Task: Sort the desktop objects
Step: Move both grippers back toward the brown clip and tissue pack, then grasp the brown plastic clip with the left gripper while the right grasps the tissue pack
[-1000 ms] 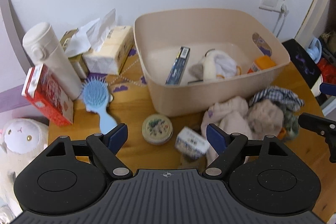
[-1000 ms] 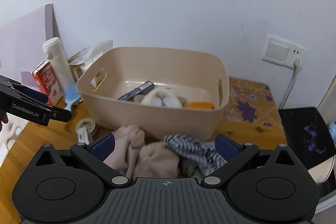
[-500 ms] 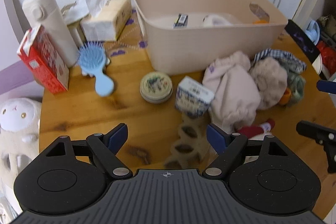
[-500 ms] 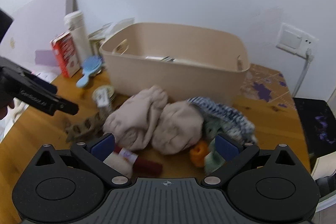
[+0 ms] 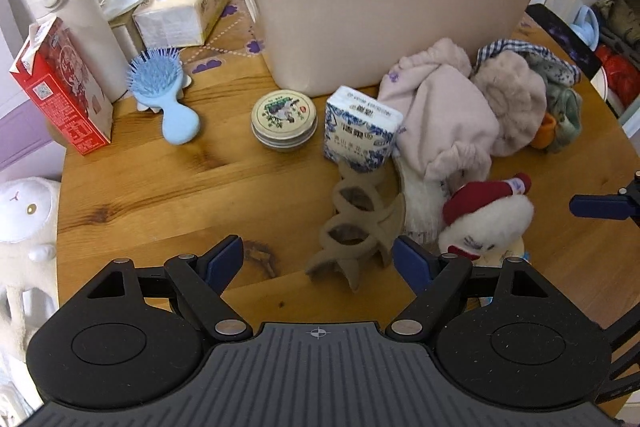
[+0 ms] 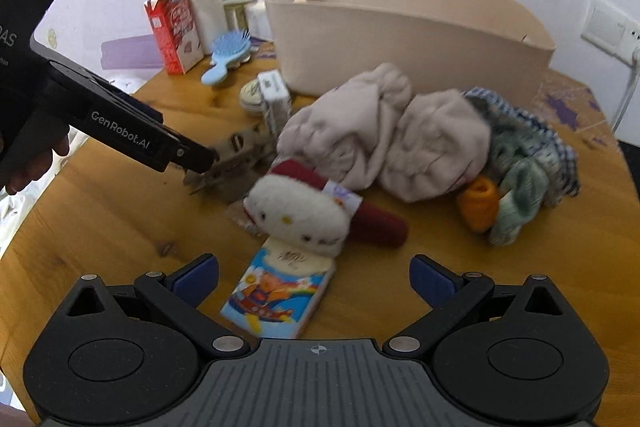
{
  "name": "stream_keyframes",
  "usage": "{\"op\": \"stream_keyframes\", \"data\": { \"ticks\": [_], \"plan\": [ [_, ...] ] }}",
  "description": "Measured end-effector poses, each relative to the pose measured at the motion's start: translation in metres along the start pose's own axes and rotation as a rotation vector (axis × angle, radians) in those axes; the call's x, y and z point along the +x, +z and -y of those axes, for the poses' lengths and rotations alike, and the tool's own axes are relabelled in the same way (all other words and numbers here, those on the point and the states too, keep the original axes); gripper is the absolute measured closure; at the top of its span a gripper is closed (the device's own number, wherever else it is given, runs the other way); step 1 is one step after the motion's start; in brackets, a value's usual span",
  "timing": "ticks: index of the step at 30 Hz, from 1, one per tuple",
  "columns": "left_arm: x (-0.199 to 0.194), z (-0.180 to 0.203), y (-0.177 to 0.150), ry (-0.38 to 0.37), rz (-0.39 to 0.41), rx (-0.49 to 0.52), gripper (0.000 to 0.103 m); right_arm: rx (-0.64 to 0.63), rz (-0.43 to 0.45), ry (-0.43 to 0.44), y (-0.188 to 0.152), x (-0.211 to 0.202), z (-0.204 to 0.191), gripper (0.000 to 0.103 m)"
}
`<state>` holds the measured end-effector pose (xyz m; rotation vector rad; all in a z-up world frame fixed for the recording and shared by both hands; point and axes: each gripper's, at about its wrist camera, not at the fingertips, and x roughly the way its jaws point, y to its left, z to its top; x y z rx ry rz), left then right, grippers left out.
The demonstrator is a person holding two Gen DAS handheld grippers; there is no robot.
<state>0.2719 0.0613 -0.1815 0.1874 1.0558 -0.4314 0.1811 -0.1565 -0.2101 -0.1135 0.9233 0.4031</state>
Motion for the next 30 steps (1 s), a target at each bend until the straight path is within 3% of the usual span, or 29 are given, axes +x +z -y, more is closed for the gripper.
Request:
{"op": "stream_keyframes", "data": {
  "ticks": [12, 18, 21, 26, 30],
  "plan": [
    [0.020, 0.008, -0.002, -0.033, 0.009, -0.002, 0.019, 0.031, -0.097, -0.019, -0.003, 0.026, -0.006, 0.002],
    [0.028, 0.008, 0.001, -0.035, -0.010, -0.013, 0.021, 0.014, -0.136, -0.017, -0.003, 0.031, -0.007, 0.017],
    [0.029, 0.007, 0.000, -0.041, -0.006, -0.007, 0.034, -0.003, -0.127, -0.032, -0.003, 0.029, -0.007, 0.026],
    [0.033, 0.007, 0.001, -0.079, -0.030, -0.003, 0.048, -0.002, -0.114, -0.056, -0.002, 0.025, -0.001, 0.058],
    [0.033, 0.007, 0.001, -0.080, -0.027, -0.006, 0.049, 0.004, -0.117, -0.055, -0.001, 0.024, 0.003, 0.061]
  ]
}}
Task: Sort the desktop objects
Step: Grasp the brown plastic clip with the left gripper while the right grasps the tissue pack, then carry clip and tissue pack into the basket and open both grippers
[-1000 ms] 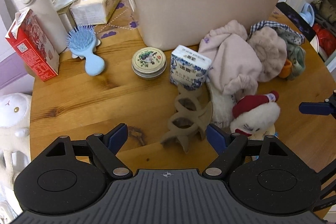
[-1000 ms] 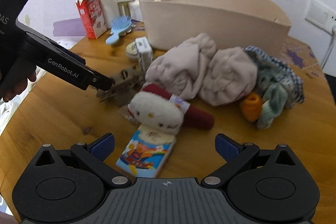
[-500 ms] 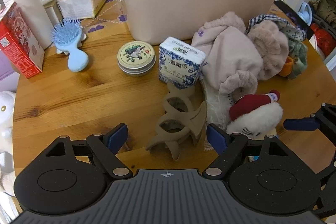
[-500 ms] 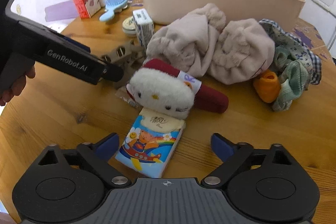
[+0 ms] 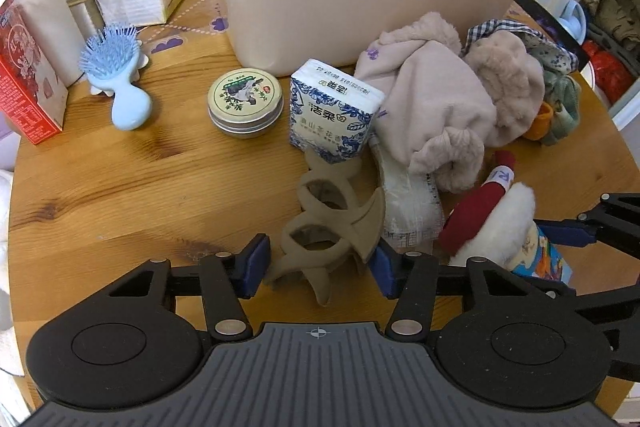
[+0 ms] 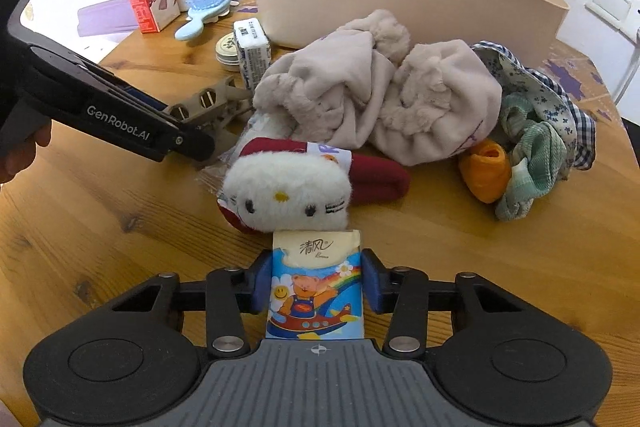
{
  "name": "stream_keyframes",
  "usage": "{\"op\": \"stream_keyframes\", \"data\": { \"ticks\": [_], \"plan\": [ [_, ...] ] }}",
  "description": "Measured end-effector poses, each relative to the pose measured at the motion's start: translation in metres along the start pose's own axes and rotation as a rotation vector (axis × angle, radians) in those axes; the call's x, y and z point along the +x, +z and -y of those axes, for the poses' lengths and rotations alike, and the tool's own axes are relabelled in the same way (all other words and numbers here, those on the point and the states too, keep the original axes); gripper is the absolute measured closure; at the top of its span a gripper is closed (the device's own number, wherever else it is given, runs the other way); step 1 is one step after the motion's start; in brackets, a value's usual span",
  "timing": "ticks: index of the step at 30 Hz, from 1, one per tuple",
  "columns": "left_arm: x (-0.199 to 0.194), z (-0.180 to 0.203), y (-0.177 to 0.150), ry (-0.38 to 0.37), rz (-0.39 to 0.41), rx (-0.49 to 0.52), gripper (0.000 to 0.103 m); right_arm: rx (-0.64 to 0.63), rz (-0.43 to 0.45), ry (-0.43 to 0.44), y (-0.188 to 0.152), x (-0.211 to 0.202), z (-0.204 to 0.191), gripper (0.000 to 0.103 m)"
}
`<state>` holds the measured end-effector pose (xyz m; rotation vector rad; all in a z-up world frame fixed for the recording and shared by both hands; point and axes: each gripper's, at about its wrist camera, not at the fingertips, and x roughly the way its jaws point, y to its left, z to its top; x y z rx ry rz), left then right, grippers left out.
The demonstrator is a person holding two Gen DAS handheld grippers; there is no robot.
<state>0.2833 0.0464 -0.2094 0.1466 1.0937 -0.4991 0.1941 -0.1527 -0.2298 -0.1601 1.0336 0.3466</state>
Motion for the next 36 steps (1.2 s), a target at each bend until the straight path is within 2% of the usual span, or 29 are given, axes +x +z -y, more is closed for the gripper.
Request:
{"op": "stream_keyframes", "data": {
  "ticks": [9, 10, 11, 27, 36],
  "plan": [
    [-0.004, 0.003, -0.003, 0.004, -0.019, 0.010, 0.056, 0.039, -0.002, -0.007, -0.007, -0.010, 0.012, 0.061],
    [-0.005, 0.004, -0.004, 0.000, -0.023, 0.014, 0.068, 0.045, 0.001, -0.008, -0.008, -0.012, 0.014, 0.061],
    [-0.005, 0.004, -0.005, -0.007, -0.031, 0.018, 0.071, 0.051, 0.004, -0.008, -0.009, -0.014, 0.016, 0.061],
    [-0.023, 0.005, -0.020, -0.010, -0.028, -0.003, 0.071, 0.092, 0.059, -0.032, -0.013, -0.037, 0.030, 0.061],
    [-0.054, 0.008, -0.027, 0.010, 0.024, 0.004, 0.071, 0.108, 0.125, -0.065, -0.003, -0.057, 0.043, 0.061]
  ]
}}
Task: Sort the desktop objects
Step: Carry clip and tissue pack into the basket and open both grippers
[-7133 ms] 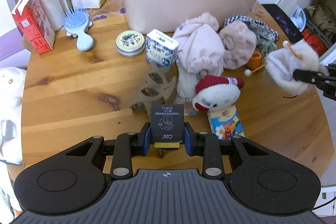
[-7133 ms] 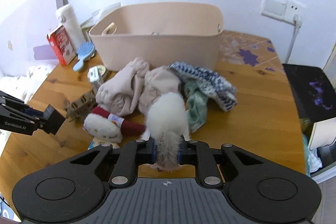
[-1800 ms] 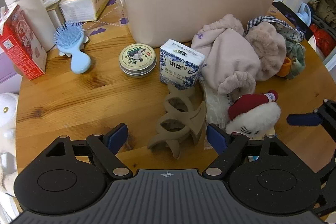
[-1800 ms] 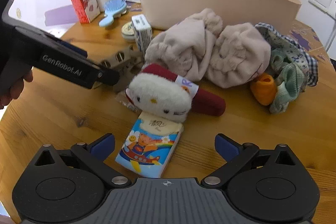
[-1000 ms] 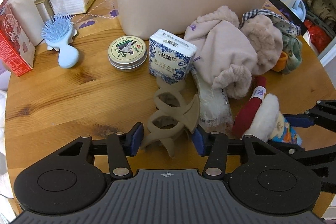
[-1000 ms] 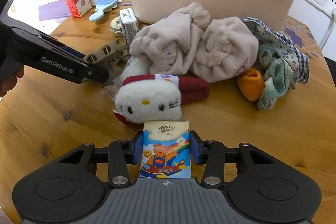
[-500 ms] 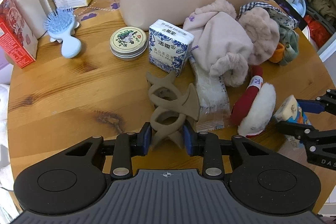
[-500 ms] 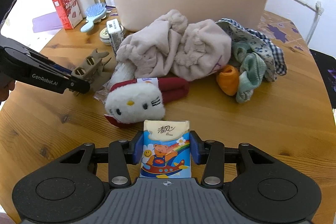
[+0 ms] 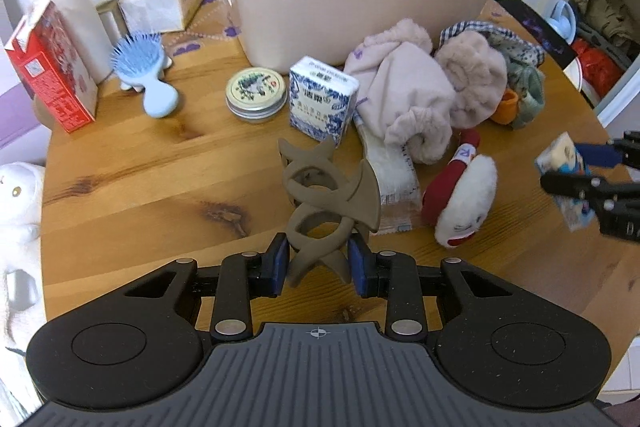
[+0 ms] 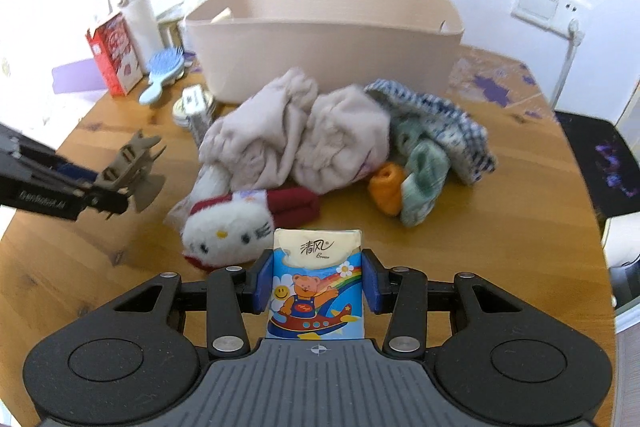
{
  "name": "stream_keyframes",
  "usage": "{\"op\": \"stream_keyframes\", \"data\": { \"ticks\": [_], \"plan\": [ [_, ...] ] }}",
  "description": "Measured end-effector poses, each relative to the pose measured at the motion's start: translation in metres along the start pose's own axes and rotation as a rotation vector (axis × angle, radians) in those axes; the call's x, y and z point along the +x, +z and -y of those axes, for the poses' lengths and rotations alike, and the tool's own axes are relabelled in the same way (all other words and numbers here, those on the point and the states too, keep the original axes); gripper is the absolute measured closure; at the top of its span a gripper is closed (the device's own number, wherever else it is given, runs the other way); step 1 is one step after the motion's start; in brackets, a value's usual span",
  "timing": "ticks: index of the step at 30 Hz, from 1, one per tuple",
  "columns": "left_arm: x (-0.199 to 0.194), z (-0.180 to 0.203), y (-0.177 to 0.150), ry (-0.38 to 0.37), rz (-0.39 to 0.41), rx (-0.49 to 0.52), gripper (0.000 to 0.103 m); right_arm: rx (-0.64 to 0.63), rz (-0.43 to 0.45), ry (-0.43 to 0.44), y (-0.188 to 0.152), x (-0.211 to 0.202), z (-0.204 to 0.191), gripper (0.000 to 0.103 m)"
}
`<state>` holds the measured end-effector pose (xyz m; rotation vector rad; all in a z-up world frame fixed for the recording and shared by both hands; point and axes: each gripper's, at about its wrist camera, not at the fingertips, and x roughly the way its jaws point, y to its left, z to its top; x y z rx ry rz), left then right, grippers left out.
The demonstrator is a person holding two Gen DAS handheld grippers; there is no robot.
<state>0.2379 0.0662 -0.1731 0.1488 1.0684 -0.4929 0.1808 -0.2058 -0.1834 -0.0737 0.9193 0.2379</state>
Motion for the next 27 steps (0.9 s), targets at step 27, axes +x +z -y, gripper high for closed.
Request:
{"op": "stream_keyframes", "data": {
  "ticks": [27],
  "plan": [
    [-0.075, 0.014, 0.080, 0.054, 0.249, 0.019, 0.071, -0.070, 0.321, -0.071, 0.091, -0.049, 0.031, 0.061]
  ]
}}
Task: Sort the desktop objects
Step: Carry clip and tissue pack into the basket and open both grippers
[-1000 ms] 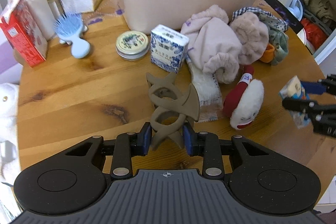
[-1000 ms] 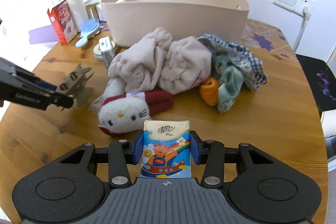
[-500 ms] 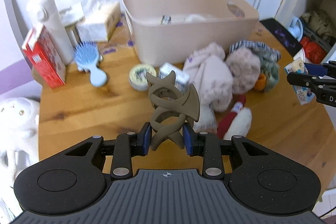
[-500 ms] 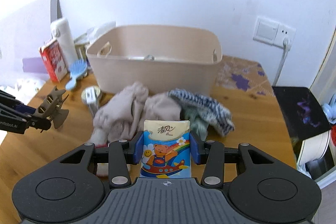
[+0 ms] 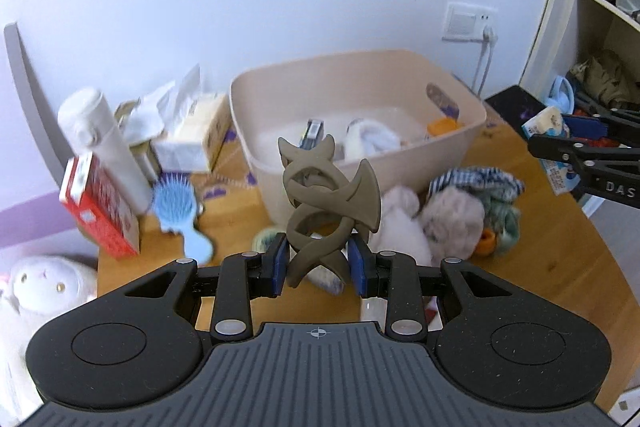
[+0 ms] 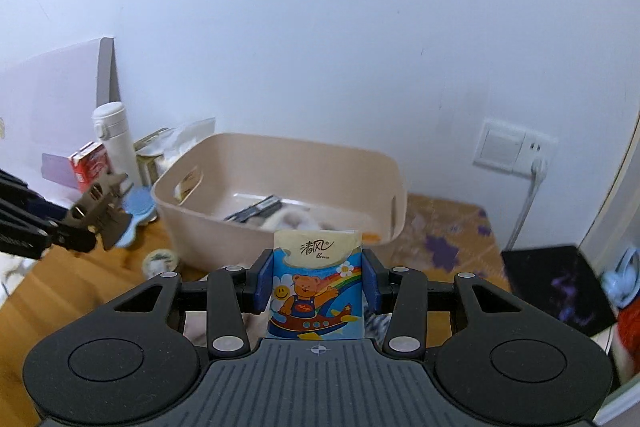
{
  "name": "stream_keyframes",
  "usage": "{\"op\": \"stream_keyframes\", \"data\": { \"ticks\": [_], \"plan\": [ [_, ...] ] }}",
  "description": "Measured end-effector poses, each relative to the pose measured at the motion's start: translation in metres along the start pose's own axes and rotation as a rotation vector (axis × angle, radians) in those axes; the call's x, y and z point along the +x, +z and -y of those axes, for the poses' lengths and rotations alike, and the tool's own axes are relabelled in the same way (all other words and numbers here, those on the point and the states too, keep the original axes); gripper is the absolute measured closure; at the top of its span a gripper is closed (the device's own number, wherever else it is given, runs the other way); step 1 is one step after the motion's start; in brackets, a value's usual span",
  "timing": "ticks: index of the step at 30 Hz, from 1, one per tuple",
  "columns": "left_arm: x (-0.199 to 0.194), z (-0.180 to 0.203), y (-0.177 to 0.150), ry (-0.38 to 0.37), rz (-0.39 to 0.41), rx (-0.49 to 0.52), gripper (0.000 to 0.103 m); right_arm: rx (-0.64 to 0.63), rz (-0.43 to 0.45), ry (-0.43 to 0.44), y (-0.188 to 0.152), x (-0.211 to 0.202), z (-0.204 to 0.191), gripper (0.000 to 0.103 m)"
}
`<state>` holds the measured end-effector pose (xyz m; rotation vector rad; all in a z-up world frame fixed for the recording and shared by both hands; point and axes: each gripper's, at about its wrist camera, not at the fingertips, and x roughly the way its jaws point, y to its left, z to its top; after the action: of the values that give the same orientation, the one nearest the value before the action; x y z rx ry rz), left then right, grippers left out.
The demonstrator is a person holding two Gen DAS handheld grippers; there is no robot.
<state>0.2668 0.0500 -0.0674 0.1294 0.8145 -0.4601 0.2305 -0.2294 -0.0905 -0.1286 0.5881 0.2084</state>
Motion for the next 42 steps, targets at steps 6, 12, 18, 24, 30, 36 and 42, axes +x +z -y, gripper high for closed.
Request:
{"op": "stream_keyframes", "data": {
  "ticks": [6, 12, 18, 24, 30, 36, 42],
  "plan": [
    [0.007, 0.003, 0.025, 0.014, 0.039, 0.005, 0.071, -0.023, 0.030, -0.019, 0.021, 0.013, 0.017, 0.061],
    [0.025, 0.005, 0.050, 0.031, 0.060, -0.002, 0.071, -0.037, 0.071, -0.039, 0.044, 0.028, 0.033, 0.061],
    [0.049, 0.016, 0.072, 0.050, 0.074, 0.053, 0.071, -0.063, 0.092, -0.040, 0.062, 0.046, 0.040, 0.061],
    [0.073, 0.019, 0.089, 0.050, 0.062, 0.056, 0.071, -0.114, 0.087, -0.020, 0.073, 0.071, 0.035, 0.061],
    [0.101, 0.022, 0.096, 0.055, 0.038, 0.037, 0.071, -0.163, 0.032, 0.019, 0.072, 0.102, 0.023, 0.061],
    [0.132, 0.020, 0.087, 0.049, -0.050, -0.030, 0.071, -0.164, -0.048, 0.045, 0.058, 0.129, 0.016, 0.061],
    [0.152, 0.020, 0.076, 0.052, -0.108, -0.057, 0.071, -0.088, -0.116, 0.065, 0.049, 0.149, 0.026, 0.061]
  ]
}}
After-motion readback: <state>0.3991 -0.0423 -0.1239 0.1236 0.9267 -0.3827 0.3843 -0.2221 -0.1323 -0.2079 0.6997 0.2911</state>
